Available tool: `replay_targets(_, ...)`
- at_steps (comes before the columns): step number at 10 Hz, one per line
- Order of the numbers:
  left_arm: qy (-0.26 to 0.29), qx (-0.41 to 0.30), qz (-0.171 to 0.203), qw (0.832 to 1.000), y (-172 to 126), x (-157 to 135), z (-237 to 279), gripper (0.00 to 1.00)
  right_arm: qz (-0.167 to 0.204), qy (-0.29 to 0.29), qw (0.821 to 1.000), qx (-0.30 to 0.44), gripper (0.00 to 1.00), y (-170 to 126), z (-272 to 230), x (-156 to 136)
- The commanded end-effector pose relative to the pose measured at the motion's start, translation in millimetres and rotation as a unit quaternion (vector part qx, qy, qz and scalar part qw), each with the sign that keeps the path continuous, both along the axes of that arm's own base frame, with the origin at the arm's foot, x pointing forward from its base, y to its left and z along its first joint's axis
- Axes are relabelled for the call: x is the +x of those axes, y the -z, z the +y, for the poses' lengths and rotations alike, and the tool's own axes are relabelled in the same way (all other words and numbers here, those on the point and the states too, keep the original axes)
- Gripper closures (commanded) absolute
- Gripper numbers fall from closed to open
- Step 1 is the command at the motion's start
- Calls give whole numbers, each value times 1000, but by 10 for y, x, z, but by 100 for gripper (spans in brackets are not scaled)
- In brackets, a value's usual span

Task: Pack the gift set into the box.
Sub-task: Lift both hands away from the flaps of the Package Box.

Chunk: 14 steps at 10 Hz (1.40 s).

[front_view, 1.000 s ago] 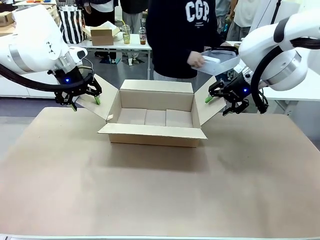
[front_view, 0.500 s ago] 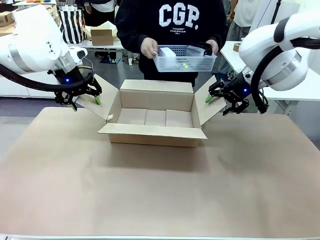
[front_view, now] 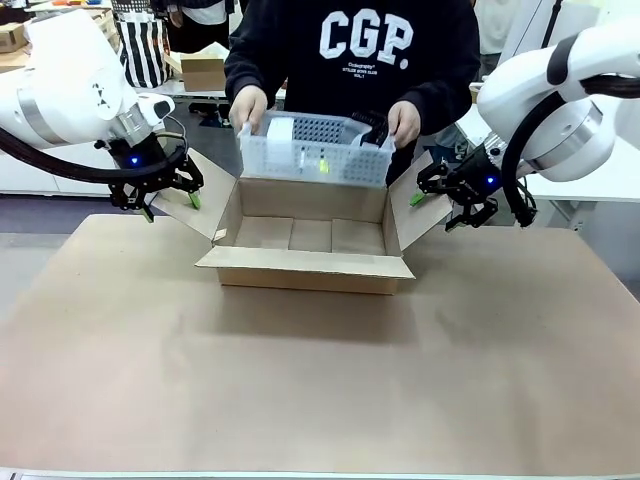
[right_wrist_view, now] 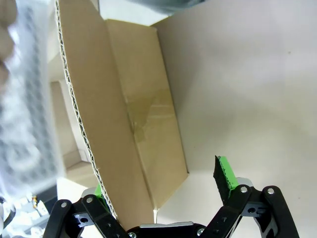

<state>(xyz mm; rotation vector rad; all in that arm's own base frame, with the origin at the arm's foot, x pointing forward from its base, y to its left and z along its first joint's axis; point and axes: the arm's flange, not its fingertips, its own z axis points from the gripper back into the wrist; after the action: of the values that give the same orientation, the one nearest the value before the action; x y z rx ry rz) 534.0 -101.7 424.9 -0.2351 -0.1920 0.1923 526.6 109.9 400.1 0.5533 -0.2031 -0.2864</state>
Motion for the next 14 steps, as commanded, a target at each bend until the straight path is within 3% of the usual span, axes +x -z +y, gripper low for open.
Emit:
replay_targets(1,-7,5,3,1000,-23,-7,-8,0,5,6,1000,-6,0,-14,19,31)
replay_targets(14,-7,5,3,1000,-23,-7,-8,0,5,6,1000,-6,0,-14,19,31)
